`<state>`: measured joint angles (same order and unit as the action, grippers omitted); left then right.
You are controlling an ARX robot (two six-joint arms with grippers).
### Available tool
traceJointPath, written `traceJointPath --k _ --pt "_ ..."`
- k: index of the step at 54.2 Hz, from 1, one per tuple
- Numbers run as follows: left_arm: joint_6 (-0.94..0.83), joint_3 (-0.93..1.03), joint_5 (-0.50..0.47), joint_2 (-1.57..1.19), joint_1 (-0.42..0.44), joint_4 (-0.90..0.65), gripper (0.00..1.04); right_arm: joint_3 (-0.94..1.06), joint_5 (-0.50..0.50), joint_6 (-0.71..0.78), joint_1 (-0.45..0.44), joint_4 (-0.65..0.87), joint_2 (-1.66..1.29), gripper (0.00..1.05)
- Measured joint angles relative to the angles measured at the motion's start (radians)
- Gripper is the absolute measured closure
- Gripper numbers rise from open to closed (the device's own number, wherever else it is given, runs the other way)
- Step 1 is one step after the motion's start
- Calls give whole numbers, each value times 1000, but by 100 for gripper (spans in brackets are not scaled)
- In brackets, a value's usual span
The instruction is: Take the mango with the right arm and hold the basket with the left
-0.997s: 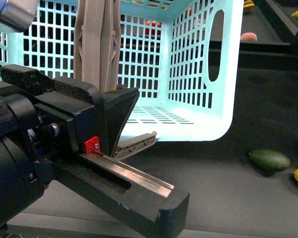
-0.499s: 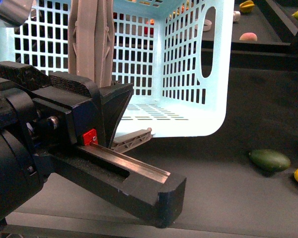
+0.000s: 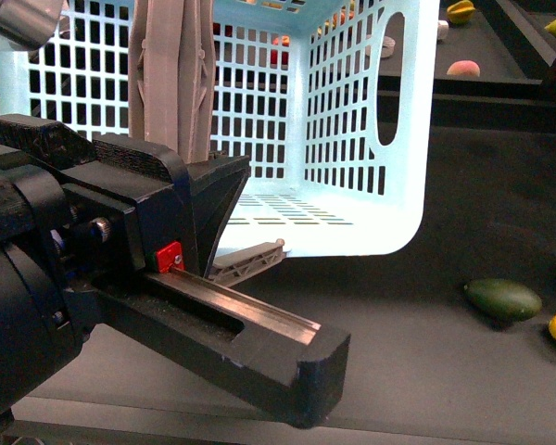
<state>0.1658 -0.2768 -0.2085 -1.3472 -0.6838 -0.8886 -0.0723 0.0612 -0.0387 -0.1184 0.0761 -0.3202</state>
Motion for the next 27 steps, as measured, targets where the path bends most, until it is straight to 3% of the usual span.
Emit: traceJointPath --k 10,27 --pt "0 0 1 0 0 0 97 -125 108 33 -162 365 -517 8" --pt "0 0 -1 0 0 0 97 -328 195 198 -236 540 -1167 8"
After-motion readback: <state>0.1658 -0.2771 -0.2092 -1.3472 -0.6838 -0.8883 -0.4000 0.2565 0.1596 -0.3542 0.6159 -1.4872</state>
